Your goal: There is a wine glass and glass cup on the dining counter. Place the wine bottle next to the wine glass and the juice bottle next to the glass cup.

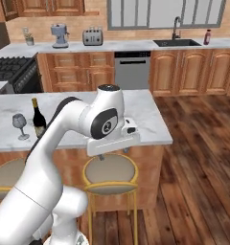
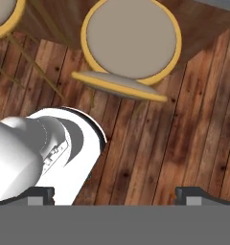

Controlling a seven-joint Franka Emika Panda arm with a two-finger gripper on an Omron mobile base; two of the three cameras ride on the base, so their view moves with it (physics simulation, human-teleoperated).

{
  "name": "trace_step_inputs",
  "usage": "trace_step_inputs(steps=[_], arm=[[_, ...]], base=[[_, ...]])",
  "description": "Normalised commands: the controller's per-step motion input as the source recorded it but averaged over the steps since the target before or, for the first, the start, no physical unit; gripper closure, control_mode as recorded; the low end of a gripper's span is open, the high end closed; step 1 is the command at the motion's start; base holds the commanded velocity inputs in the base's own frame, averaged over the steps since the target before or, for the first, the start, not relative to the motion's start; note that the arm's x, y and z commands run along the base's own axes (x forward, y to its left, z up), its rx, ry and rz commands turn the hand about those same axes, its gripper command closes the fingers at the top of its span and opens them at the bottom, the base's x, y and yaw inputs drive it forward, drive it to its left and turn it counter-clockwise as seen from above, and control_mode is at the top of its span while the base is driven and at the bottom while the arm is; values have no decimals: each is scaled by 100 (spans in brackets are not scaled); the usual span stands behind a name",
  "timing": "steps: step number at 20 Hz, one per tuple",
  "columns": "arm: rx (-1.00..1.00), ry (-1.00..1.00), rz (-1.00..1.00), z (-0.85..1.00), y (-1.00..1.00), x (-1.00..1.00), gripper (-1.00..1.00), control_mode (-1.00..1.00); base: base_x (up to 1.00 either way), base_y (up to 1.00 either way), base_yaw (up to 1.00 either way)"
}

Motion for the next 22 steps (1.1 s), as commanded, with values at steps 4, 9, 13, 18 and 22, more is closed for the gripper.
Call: trace_step_inputs(steps=[4,9,13,18,22], arm=[[0,0,0,0,0,0,-100,100],[0,0,0,0,0,0,-100,100],[0,0,0,0,0,0,-100,100],[0,0,0,0,0,0,-100,100],[0,0,0,0,0,0,-100,100]], base=[[36,-64,0],[38,-63,0],[42,-61,0],[43,-61,0],[42,-62,0]])
